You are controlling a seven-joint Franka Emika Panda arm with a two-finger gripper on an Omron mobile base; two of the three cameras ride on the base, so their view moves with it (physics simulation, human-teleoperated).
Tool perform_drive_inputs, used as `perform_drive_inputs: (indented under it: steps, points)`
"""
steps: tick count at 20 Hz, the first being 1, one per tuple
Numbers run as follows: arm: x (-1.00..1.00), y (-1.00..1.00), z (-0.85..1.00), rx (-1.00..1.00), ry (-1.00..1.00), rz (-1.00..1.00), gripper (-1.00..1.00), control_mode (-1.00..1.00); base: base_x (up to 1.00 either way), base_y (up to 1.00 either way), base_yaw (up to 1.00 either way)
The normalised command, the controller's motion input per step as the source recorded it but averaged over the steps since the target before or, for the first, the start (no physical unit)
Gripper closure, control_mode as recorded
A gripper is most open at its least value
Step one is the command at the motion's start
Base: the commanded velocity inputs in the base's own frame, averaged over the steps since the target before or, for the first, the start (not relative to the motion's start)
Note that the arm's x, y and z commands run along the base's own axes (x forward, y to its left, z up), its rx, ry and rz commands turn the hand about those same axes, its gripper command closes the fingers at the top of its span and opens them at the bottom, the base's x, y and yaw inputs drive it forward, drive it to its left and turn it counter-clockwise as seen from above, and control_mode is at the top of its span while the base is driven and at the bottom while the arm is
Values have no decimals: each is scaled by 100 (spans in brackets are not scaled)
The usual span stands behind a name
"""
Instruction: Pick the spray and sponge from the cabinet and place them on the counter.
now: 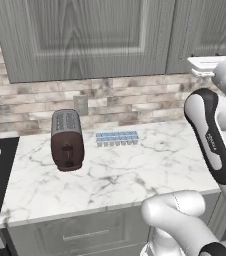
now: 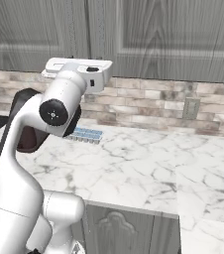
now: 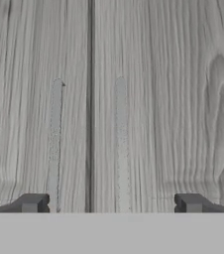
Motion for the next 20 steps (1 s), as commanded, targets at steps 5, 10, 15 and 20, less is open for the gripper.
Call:
perform_drive_inputs:
  steps: [5,10,15,20]
  points:
    - [20,0,0,0,-6,0,-100,-100,0,0,0]
    - [21,0,0,0,-4,0,-100,-100,0,0,0]
    - [28,0,0,0,0,0,-100,-100,0,0,0]
    - [28,-3,3,0,0,0,-100,-100,0,0,0]
